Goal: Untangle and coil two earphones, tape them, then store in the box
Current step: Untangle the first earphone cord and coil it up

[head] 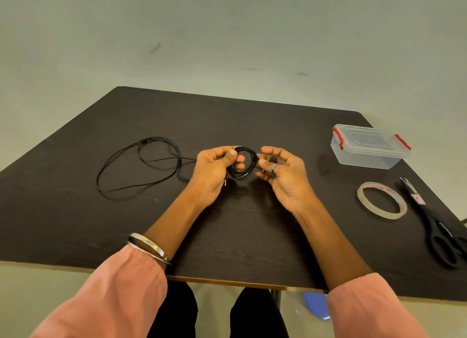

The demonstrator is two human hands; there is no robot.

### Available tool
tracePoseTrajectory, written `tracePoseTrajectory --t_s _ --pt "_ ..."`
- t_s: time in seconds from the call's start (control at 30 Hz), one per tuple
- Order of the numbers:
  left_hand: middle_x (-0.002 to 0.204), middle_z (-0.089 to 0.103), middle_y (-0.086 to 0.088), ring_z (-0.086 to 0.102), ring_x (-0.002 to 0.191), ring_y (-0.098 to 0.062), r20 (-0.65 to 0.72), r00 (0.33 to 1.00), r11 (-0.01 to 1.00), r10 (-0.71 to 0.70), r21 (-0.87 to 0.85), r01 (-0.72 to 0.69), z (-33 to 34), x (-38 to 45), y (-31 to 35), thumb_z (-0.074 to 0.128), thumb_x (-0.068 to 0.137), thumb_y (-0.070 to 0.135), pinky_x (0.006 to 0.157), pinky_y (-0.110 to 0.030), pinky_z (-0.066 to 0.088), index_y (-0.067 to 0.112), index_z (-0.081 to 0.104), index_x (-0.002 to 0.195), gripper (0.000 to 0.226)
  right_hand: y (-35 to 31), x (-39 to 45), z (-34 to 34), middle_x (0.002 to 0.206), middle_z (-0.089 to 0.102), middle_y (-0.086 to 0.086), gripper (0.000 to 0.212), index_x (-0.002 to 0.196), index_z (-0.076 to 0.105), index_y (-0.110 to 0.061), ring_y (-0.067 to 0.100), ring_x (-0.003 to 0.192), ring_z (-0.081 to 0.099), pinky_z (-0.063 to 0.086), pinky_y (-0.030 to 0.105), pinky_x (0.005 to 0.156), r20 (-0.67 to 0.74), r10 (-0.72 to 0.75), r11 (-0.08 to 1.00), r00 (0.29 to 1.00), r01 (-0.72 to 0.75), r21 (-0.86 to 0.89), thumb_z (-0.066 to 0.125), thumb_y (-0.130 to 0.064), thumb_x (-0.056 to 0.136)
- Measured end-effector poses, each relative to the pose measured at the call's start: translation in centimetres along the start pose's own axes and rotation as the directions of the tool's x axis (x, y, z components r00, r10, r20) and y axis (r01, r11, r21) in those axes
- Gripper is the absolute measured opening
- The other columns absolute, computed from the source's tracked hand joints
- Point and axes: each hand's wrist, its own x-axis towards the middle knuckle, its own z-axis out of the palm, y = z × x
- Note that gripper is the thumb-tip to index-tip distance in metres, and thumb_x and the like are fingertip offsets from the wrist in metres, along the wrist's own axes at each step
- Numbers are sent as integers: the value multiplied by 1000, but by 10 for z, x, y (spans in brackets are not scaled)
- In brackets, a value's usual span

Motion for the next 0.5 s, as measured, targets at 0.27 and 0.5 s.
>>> tracePoseTrajectory --t_s 0.27,0.5 --pt "81 70 0 52 58 -3 162 985 994 53 89 -68 2 -4 -1 43 98 -2 67 -24 50 9 67 108 28 -10 -3 -12 122 64 9 54 125 58 -18 20 117 59 49 35 99 262 -120 954 958 184 -236 72 3 78" --pt "82 66 -4 49 58 -5 191 981 995 30 86 -47 6 -6 -2 47 98 1 66 -26 54 5 62 117 25 -10 -4 -13 80 71 7 48 122 59 -10 19 78 70 55 33 78 153 -128 926 980 174 -335 71 7 78"
